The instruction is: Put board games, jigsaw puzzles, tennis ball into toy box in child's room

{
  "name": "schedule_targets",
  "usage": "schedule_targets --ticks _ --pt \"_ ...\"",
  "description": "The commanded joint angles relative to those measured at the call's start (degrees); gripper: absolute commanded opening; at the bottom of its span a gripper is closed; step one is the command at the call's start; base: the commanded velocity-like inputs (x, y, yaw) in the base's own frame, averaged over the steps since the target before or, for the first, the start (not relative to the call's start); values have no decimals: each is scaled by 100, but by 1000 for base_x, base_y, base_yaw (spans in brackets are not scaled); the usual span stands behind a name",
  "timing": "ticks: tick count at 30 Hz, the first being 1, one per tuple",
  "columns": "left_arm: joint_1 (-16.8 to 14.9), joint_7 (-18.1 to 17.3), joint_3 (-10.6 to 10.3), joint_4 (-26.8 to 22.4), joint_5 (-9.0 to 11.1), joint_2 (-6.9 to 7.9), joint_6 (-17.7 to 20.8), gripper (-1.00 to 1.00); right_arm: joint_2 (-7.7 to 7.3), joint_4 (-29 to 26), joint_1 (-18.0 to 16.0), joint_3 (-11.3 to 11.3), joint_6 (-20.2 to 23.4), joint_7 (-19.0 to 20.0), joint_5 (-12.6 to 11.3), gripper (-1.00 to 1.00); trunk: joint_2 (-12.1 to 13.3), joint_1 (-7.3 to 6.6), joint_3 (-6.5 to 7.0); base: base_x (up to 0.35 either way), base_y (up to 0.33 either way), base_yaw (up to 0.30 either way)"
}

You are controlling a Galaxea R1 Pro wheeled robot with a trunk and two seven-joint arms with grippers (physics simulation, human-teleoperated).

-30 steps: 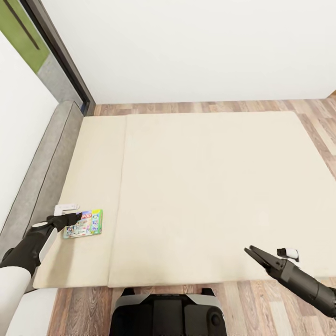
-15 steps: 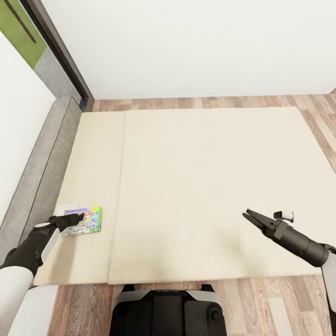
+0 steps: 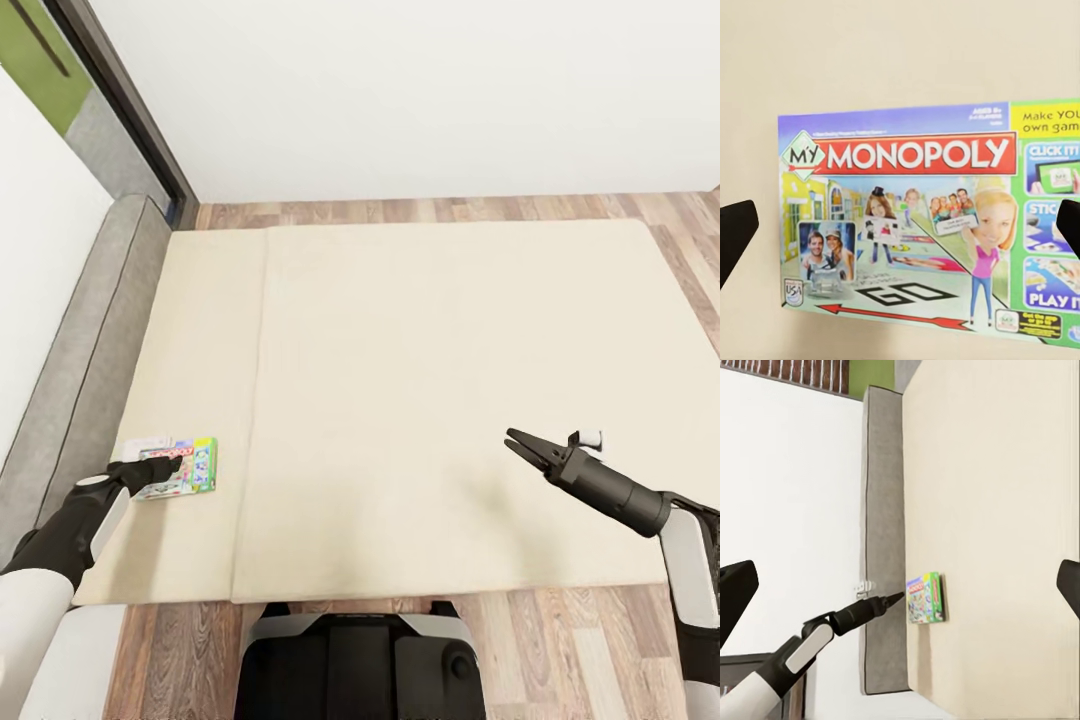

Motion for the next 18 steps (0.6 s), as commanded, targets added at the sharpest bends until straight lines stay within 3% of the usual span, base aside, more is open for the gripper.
schedule_targets --ticks 1,9,18 --pt "-1 -17 14 -8 52 -1 40 100 0 0 -4 -4 20 28 18 100 -9 3 -16 0 0 0" --pt "-283 -42 10 -6 57 16 165 100 1 78 -353 189 20 -433 10 100 -9 3 -91 0 0 0" --pt "-630 -67 13 14 64 33 408 100 30 269 -590 343 20 -559 0 100 -9 3 -175 0 0 0"
